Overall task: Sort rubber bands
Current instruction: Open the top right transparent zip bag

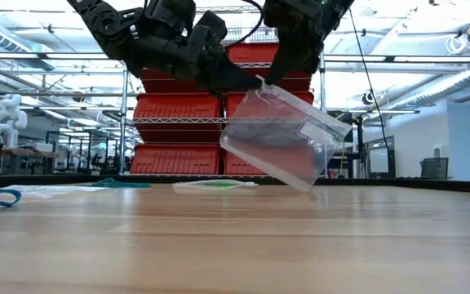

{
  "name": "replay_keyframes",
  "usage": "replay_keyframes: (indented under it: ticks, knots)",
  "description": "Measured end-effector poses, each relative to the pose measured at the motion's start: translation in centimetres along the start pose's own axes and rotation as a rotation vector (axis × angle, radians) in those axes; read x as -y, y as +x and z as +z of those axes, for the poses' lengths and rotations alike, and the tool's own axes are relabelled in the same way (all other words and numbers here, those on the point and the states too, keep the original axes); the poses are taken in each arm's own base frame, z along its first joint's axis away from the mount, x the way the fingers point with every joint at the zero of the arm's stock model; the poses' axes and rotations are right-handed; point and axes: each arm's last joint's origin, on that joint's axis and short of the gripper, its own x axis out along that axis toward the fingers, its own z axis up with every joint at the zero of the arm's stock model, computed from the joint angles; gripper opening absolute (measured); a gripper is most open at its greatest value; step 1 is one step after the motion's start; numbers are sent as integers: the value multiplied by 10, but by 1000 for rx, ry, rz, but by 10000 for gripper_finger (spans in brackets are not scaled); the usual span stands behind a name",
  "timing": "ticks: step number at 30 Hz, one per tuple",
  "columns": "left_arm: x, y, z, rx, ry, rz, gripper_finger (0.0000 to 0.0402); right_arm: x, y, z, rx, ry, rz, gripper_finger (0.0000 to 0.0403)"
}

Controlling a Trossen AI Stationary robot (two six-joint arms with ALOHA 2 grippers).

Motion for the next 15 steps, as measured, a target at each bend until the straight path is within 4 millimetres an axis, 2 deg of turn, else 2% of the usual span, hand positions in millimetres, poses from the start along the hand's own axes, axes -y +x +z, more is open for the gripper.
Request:
replay_keyframes:
  ticks: [5,15]
  knots:
    - [-8,-4,1,5,-4,24,0,1,0,-4,-39,16,-16,9]
    - [-21,-20,14,46,20,76,0,-2,-2,-16,-157,49,-26,5]
